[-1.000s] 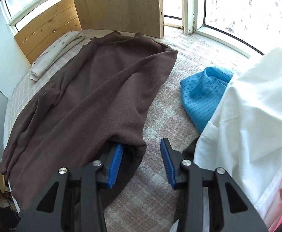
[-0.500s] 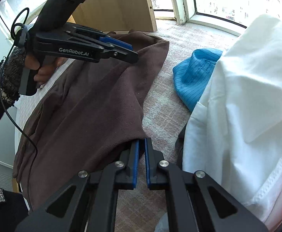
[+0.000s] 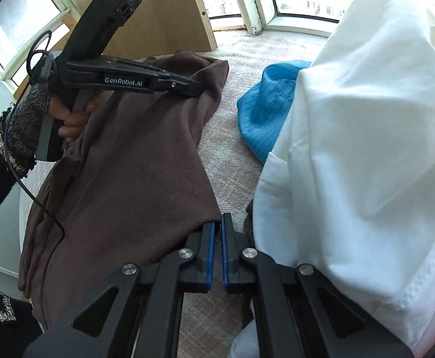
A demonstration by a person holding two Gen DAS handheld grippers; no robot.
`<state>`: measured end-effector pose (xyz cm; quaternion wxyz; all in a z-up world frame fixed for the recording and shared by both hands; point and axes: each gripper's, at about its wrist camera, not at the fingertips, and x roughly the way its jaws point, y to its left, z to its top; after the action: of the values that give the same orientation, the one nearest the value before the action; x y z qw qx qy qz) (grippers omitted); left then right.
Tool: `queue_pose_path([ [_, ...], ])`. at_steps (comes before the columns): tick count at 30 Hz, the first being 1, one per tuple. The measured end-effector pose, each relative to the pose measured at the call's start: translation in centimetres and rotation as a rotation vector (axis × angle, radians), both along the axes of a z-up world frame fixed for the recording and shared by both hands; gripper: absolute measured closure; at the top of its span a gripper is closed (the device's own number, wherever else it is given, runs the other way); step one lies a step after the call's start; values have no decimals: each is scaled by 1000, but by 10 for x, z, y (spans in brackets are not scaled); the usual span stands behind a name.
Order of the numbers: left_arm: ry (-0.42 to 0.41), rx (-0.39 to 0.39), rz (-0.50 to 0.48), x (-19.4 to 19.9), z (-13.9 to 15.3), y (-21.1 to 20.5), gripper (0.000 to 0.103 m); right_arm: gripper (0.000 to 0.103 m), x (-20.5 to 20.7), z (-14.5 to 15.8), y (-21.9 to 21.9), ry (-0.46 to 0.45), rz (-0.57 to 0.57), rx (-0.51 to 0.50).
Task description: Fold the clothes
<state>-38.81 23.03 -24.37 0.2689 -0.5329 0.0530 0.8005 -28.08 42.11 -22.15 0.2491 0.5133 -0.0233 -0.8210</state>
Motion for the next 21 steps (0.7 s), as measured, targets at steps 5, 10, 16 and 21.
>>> queue_pose_path([
  [5, 75, -84, 9, 13, 14, -3, 80, 94, 9, 12, 1, -39, -4, 67],
  [10, 181, -77, 44, 69, 84, -38, 80, 94, 59, 60, 26, -85, 47, -114],
  [16, 196, 13, 27, 204, 144, -71, 74, 92, 170, 83, 8, -193, 209, -273],
  [21, 150, 41, 18, 314, 155, -89, 71, 80, 228, 32, -49, -274, 262, -264],
])
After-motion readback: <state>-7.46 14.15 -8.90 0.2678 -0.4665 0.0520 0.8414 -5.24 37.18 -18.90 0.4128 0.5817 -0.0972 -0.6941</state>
